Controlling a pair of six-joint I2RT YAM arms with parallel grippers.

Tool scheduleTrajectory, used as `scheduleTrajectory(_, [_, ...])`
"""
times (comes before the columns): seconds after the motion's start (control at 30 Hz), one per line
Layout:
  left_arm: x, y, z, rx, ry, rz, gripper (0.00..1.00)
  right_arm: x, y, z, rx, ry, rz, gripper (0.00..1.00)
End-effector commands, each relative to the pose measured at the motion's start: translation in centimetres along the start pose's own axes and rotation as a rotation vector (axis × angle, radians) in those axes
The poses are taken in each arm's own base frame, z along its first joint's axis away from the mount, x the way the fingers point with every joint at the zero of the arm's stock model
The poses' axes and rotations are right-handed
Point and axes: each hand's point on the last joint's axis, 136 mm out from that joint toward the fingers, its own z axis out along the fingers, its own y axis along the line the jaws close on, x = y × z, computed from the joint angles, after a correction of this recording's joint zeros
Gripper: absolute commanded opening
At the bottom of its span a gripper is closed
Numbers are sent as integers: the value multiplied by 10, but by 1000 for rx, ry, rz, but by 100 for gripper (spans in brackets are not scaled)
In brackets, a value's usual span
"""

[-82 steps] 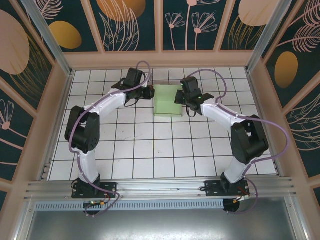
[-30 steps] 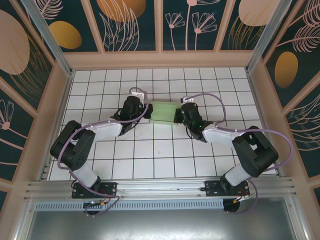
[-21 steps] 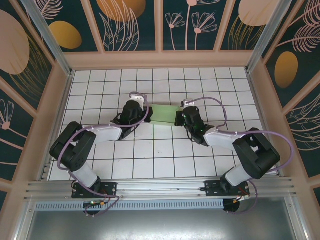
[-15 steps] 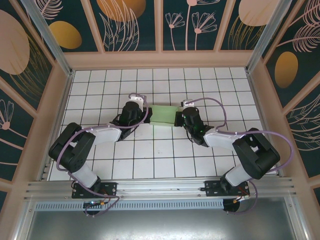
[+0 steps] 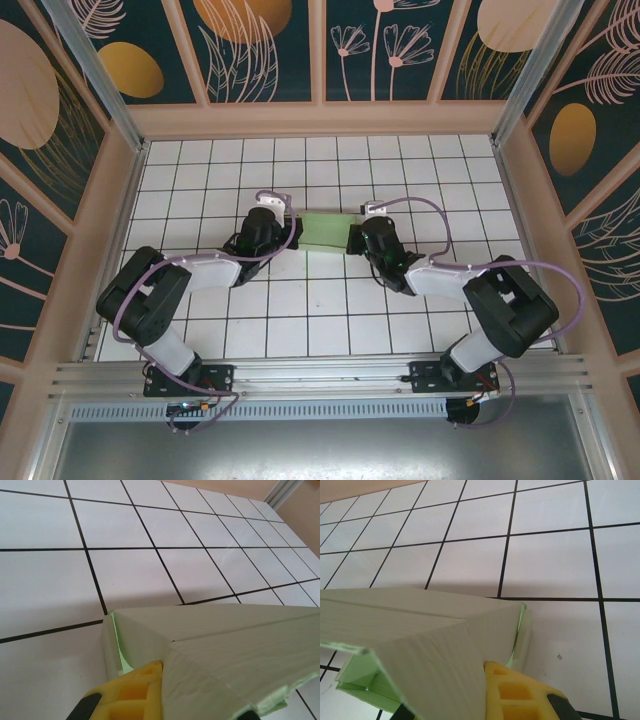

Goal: Fold the paper box

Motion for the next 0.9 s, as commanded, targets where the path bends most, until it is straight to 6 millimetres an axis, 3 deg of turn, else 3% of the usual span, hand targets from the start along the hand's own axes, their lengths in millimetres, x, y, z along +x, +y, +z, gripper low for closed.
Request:
scheduleTrajectory(0.0, [-4,-6,-7,32,-28,17,0,22,-13,2,54,25,4,0])
scheduleTrajectory(0.6, [19,8,-16,5,-18,33,0,46,-18,1,64,43,-29,6])
scheduleTrajectory(0.8, [21,12,-17,-16,-9,27,0,37,-13,-9,42,7,-30,11])
scheduleTrajectory(0.87, [20,14,-17,-29,-5,27,0,32,-11,-14,32,-7,-33,20])
